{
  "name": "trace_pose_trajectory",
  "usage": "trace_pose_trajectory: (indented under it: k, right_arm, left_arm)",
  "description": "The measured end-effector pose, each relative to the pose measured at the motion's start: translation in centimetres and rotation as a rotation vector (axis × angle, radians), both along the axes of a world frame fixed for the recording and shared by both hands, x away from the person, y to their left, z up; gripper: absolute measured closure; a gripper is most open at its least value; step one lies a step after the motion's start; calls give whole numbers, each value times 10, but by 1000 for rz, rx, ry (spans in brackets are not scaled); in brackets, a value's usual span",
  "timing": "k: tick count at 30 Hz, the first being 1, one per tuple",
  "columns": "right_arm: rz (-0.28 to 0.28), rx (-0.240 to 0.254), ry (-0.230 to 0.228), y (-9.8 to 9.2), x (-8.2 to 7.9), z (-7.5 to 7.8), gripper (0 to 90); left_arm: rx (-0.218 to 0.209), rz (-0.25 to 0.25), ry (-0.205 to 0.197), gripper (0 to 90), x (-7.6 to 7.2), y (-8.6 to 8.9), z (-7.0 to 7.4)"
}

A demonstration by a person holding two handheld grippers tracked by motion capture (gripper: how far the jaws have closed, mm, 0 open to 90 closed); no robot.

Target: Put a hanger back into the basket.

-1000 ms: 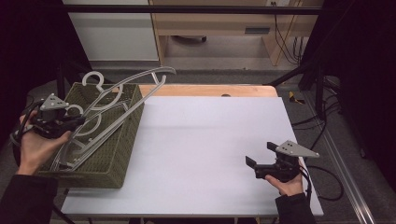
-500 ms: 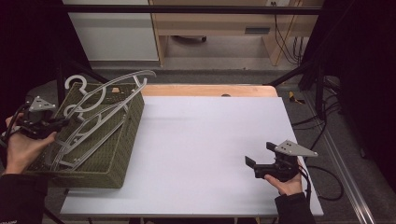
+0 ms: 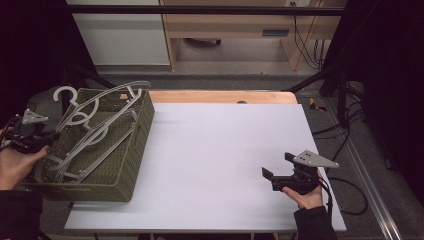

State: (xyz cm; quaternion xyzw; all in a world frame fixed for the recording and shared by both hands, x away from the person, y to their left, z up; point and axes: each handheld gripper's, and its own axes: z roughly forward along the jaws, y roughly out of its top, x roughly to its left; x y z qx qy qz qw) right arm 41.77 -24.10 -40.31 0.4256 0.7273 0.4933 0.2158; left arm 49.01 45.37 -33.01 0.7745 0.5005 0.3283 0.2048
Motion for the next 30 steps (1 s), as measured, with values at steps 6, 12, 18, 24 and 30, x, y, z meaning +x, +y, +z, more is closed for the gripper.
trace_pose_trajectory:
  k: [6,12,18,24,30]
  right_arm:
    - [-3,1,0,0,0,0,19]
    - [-3,1,1,0,0,0,19]
    - [-2,0,0,-1,-1,0,19]
    - [-2,0,-1,-1,-1,0,19]
    - [-3,1,-1,-1,-1,1,19]
  left_arm:
    - [43,36,22,825,1,7,-8]
    - [42,54,38,825,1,12,-17]
    - [59,58,56,825,3,8,-26]
    - [82,68,80,823,7,5,-35]
    - [74,45,90,822,7,-4,-43]
